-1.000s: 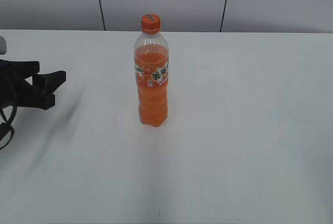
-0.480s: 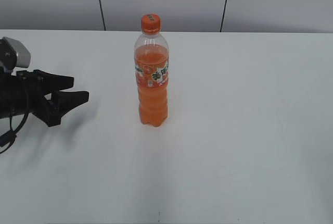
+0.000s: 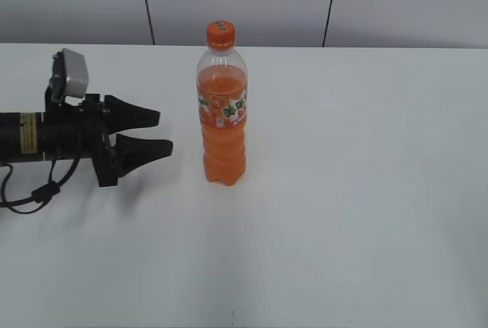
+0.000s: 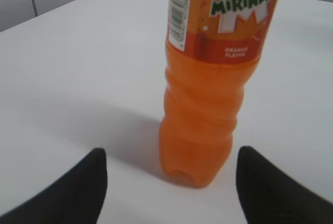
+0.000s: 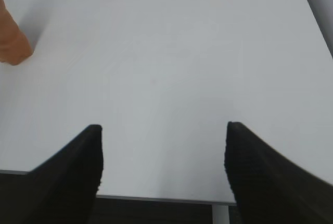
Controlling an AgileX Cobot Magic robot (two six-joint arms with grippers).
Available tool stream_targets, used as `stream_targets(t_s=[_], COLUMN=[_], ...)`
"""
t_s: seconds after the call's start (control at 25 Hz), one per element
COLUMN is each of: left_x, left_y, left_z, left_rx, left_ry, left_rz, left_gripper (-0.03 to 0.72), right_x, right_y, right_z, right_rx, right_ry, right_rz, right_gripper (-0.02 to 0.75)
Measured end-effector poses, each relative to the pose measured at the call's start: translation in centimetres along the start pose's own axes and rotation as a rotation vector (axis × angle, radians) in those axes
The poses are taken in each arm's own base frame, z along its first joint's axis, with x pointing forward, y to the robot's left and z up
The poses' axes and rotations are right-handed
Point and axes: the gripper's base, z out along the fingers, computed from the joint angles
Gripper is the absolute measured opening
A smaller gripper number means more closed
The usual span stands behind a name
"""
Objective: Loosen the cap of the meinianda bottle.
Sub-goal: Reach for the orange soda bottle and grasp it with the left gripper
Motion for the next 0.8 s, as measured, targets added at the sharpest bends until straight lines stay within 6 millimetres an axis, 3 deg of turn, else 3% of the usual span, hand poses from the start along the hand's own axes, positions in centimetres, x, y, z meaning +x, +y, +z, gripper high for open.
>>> stream_targets(t_s=[0.32,0.8], left_x=[-0.3,-0.7], left_y=[-0.1,0.2], left_z=[4.6,8.6], left_rx=[0.097,0.144], left_ry=[0.011,0.003], left_rz=[0.023,0.05], left_gripper=[0.582,0.587], right_x=[0.0,0.0], right_y=[0.0,0.0], right_z=[0.0,0.0], right_rx=[0.0,0.0], right_ry=[0.0,0.0], right_rz=[0.0,0.001], right_gripper=[0.546,0.546])
